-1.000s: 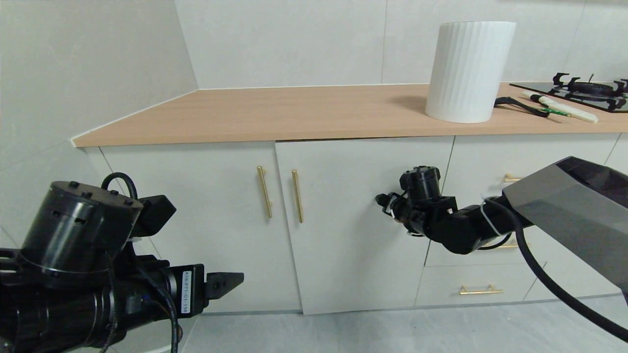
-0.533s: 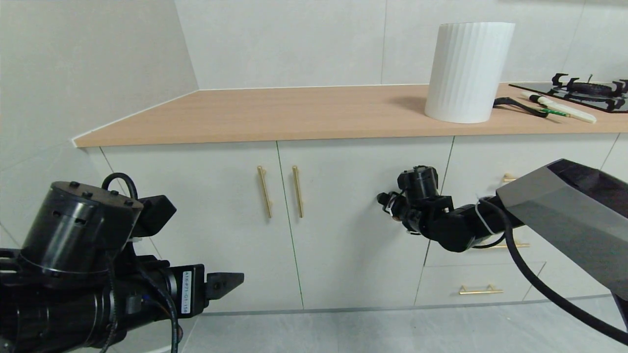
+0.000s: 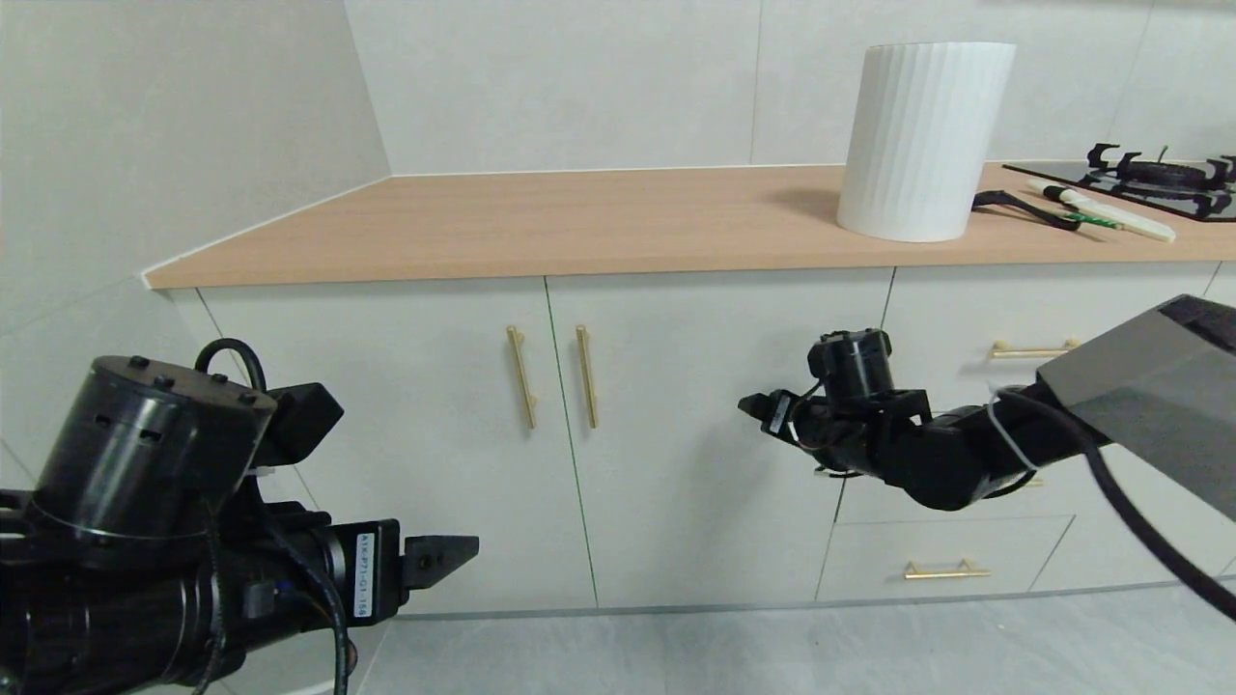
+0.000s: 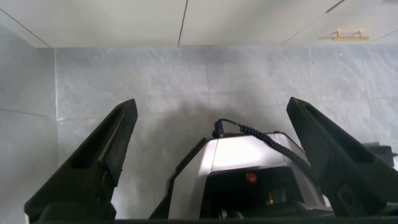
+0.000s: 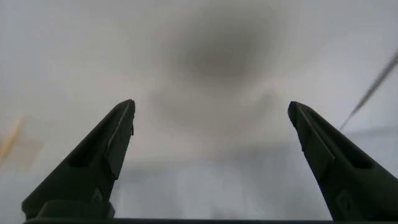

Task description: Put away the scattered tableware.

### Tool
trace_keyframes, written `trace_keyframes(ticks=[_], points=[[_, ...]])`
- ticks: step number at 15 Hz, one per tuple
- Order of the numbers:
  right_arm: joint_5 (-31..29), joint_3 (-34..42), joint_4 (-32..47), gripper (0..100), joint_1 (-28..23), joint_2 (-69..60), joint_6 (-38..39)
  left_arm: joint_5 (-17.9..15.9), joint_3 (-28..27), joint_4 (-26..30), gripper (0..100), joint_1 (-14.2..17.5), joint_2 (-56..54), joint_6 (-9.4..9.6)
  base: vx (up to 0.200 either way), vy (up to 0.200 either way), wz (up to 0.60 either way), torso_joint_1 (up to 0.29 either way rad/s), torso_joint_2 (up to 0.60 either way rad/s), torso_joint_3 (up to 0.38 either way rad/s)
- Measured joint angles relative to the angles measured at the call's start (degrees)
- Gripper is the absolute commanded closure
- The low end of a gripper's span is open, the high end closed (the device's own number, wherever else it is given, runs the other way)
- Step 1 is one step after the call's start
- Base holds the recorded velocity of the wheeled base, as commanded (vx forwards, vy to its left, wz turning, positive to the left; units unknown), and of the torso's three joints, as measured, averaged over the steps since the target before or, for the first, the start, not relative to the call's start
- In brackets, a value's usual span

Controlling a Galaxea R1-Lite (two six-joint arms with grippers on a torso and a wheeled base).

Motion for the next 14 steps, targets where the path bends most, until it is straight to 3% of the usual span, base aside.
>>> trace_keyframes(ticks=[3, 6, 9, 11, 14], points=[[8.8, 10.3, 0.0, 0, 0.0, -10.2, -5.1, 0.5, 0.0, 0.0, 0, 0.0, -1.2, 0.07, 0.000, 0.000, 0.00, 0.000, 0.00, 0.000], [6.8, 19.1, -0.1, 0, -0.2, -21.3, -9.0, 3.1, -0.2, 0.0, 0, 0.0, -5.2, 0.89, 0.000, 0.000, 0.00, 0.000, 0.00, 0.000], [-2.2, 27.1, -0.4, 0, -0.8, -32.5, -11.6, 7.4, 0.3, 0.2, 0, 1.1, -11.2, 4.49, 0.000, 0.000, 0.00, 0.000, 0.00, 0.000], [-4.4, 32.2, -0.4, 0, -0.9, -41.1, -12.7, 8.1, 2.4, 0.1, 0, 2.5, -16.5, 7.25, 0.000, 0.000, 0.00, 0.000, 0.00, 0.000], [-5.9, 38.6, 0.2, 0, -1.4, -57.7, -16.5, 8.3, 8.7, 0.1, 0, 6.0, -29.1, 14.67, 0.000, 0.000, 0.00, 0.000, 0.00, 0.000]])
